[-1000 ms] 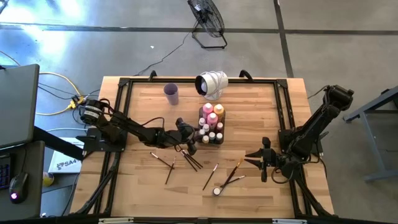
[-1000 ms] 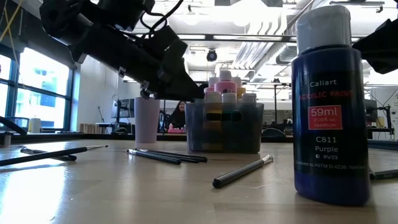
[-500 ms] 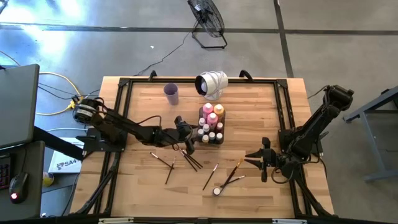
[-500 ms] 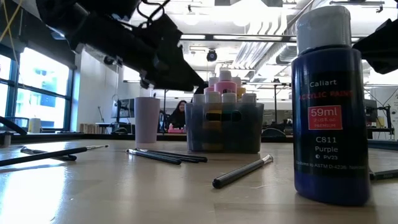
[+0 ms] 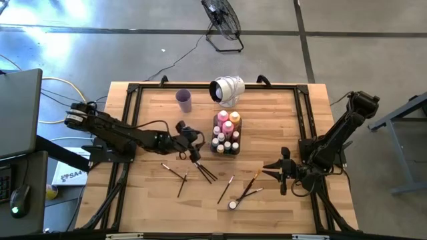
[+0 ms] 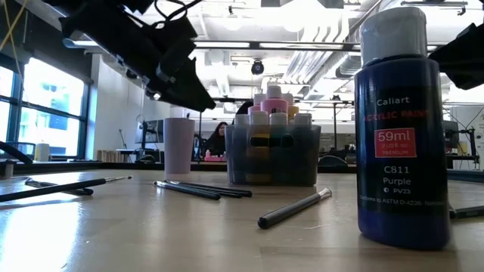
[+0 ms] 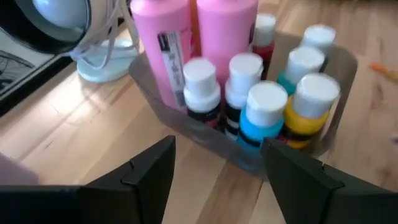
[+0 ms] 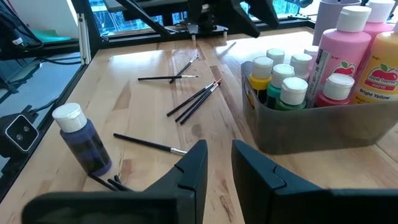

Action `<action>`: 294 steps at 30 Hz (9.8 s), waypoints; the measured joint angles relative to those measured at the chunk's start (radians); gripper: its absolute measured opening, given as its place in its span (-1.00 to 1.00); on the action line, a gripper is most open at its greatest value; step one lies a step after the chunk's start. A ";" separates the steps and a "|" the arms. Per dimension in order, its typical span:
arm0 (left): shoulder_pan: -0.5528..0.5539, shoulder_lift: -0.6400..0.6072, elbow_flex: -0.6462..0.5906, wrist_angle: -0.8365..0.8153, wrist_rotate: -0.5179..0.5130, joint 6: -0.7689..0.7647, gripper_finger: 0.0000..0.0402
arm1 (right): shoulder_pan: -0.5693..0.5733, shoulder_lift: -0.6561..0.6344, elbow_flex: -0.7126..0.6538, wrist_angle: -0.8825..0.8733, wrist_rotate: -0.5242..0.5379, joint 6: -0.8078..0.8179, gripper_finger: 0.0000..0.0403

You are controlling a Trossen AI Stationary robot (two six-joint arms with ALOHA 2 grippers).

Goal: Pick & Place Paint Supplies
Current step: Put the dark blue paint bottle into the black bin, then put the silver paint brush into the violet cup

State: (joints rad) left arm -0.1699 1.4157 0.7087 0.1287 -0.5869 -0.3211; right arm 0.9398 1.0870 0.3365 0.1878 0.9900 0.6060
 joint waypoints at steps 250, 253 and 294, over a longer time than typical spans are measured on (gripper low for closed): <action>-0.321 -0.504 -0.469 0.444 0.050 0.377 0.17 | -0.949 0.351 0.169 0.419 -0.849 -0.479 -0.38; -0.321 -0.504 -0.469 0.444 0.050 0.377 0.17 | -0.949 0.377 0.169 0.427 -0.859 -0.479 -0.40; -0.321 -0.504 -0.469 0.438 0.044 0.377 0.17 | -0.735 -0.053 0.169 0.111 -1.066 -0.468 -0.54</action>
State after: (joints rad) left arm -0.4911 0.9119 0.2394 0.5663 -0.5426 0.0556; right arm 0.2051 1.0344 0.5060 0.2992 -0.0756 0.1378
